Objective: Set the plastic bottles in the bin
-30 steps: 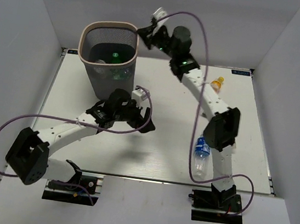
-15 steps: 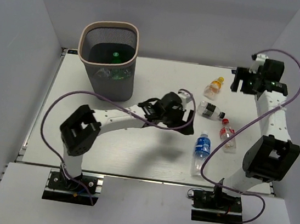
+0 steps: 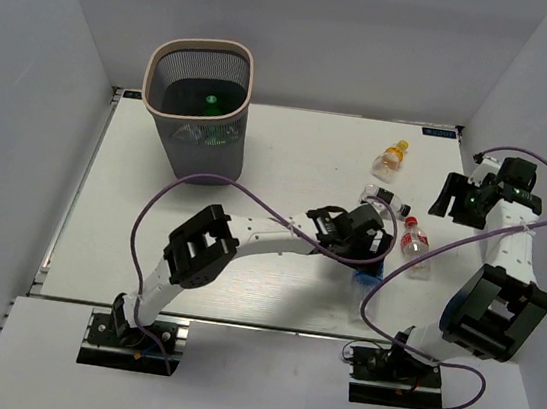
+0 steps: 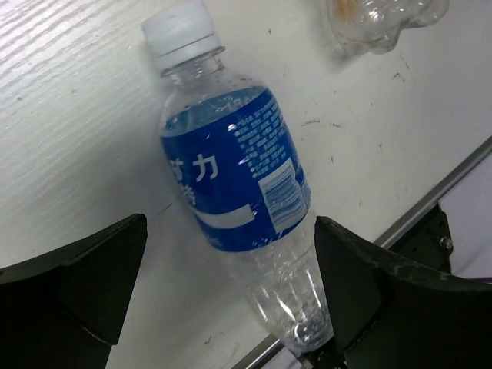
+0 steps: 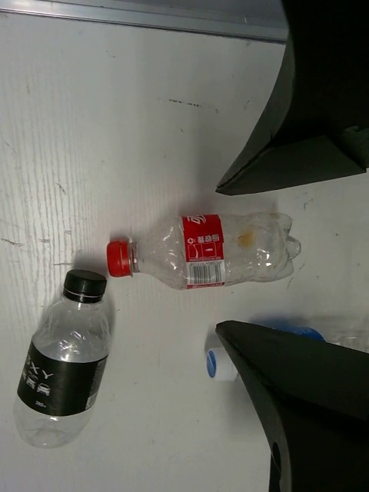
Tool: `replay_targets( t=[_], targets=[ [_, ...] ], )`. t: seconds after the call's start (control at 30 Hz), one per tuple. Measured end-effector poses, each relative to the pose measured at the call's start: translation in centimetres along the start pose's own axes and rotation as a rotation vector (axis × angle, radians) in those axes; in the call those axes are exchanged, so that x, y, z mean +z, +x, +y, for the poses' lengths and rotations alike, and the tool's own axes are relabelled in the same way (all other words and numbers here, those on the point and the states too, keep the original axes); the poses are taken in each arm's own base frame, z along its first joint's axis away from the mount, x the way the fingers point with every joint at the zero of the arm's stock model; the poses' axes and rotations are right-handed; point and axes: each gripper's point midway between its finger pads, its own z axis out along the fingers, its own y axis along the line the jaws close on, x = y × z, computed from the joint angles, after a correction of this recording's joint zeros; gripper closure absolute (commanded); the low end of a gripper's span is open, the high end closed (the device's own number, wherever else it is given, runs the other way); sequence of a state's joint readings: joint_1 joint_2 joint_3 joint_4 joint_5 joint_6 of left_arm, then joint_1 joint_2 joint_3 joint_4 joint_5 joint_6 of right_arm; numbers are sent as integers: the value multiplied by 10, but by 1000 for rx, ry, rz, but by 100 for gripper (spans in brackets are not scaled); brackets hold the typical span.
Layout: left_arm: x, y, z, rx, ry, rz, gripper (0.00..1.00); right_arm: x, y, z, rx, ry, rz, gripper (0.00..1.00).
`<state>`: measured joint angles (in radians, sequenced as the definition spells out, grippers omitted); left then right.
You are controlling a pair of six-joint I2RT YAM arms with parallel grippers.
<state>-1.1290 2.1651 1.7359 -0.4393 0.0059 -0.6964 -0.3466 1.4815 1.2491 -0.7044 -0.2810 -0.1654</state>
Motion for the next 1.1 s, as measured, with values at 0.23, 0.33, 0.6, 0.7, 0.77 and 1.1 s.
replay_targets(
  t=[0.23,0.33,0.6,0.7,0.77,1.1],
  targets=[
    [30,9,-7,34,-67,20,1,-6,19,3,31,-37,2,28],
    [43,16,0,58,-118,38,1,-7,26,6,37,-53,5,28],
    [21,28,33,92,-243,17,57,-10,29,13,-17,-96,-2,10],
    [-5,31,54,118,-322,17,66,-9,36,16,-38,-121,27,10],
    [-23,23,71,151,-392,2,68,-6,42,16,-44,-133,54,10],
    [-143,-179,111,143,-538,-413,69,7,65,17,-67,-165,120,10]
  ],
)
